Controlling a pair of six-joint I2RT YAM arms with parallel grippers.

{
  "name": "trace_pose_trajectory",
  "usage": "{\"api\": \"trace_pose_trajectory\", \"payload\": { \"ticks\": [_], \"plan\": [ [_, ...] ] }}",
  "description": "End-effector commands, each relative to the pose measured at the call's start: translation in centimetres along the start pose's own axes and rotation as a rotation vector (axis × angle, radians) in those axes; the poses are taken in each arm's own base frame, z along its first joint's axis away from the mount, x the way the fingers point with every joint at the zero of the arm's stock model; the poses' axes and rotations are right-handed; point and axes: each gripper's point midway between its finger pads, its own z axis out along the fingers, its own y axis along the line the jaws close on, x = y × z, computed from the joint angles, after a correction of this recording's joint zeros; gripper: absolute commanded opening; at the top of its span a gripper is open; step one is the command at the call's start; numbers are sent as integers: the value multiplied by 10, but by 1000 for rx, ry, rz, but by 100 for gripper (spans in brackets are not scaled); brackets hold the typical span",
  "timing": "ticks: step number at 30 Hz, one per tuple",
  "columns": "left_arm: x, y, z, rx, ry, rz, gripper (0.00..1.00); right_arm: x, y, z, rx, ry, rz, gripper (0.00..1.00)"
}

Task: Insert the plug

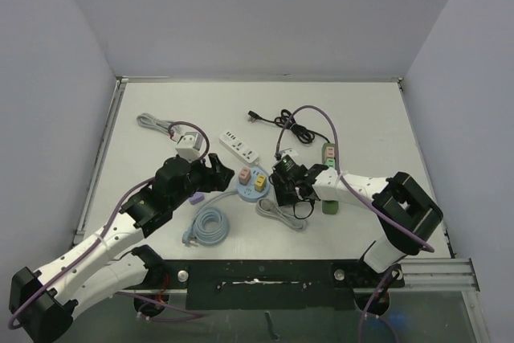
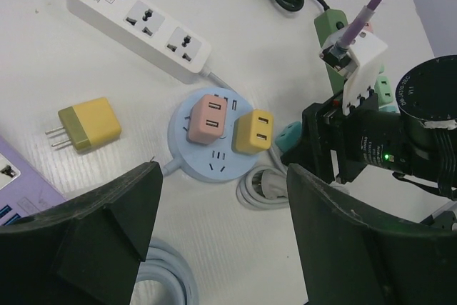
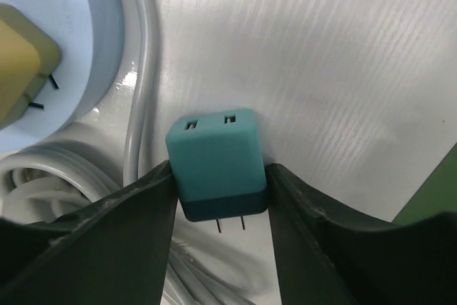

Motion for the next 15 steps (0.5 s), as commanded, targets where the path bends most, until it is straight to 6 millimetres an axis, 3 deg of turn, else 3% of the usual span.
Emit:
{"api": "trace_pose_trajectory", "payload": {
  "ticks": [1, 4, 8, 12, 15],
  "plan": [
    [-21, -15, 1, 55, -57, -4, 69, -25, -2, -4, 42, -49, -23, 47],
    [-20, -14, 1, 60, -50, -6, 70, -36, -3, -7, 53, -88, -42, 36],
    [-22, -21, 2, 101, -47, -13, 75, -61, -4, -22, 62, -201, -57, 31],
    [-20, -25, 5, 131, -14, -39, 84, -91, 8, -56, -29, -376, -90, 30],
    [-31, -39, 2, 189, -16, -65, 87, -106, 23, -85, -156, -515, -153, 29]
  ]
}}
